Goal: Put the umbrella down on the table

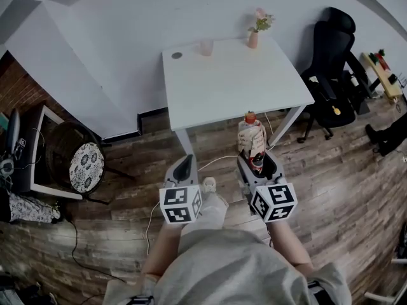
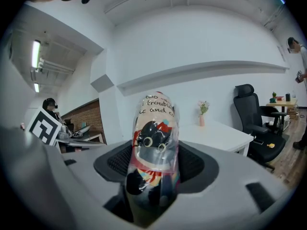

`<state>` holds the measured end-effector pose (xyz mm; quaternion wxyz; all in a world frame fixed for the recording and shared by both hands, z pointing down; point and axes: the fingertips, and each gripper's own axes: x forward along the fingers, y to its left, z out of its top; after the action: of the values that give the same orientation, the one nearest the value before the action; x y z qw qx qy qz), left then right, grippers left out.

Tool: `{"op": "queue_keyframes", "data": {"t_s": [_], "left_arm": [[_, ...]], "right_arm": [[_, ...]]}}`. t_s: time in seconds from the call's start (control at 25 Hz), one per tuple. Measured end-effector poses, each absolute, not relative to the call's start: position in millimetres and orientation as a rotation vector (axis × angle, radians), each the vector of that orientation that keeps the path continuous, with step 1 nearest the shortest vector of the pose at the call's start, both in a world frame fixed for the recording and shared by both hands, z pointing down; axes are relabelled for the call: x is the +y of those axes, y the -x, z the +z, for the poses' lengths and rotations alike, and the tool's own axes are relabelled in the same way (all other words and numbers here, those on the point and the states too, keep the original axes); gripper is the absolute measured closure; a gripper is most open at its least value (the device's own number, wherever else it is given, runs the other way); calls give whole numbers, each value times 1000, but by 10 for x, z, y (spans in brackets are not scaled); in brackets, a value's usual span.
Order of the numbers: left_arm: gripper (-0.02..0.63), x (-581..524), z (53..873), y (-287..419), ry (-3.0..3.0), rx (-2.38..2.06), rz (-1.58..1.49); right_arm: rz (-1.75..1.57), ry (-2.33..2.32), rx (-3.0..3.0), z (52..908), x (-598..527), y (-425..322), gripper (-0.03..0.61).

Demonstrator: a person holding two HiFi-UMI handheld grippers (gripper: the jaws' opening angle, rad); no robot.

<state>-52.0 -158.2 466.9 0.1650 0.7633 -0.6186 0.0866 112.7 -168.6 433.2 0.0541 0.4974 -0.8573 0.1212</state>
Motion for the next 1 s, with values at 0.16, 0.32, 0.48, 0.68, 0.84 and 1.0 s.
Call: {"op": "queue_keyframes", "data": {"t_s": [0.16, 0.32, 0.48, 0.68, 0.84, 1.0], "left_arm": [[604, -1947, 4729, 591, -2180, -1750, 237], [604, -2390, 4722, 689, -2189, -1750, 233], [604, -2834, 4662, 810, -2198, -1748, 224], [604, -3349, 4661, 965, -2184, -1747, 210], [604, -3696, 4700, 1059, -2170, -1751, 210], [604, -4002, 4746, 1137, -2150, -1755, 222]], "right_arm": [[368, -1514, -2594, 4377, -2029, -1049, 310], [381, -1520, -2592, 4368, -2504, -961, 310], [394, -1530, -2590, 4315, -3006, -858, 310], [376, -1515, -2579, 4309, -3566, -720, 310], [368, -1504, -2559, 4378, -3955, -646, 310], [366, -1483, -2540, 4468, -4310, -579, 310]]}}
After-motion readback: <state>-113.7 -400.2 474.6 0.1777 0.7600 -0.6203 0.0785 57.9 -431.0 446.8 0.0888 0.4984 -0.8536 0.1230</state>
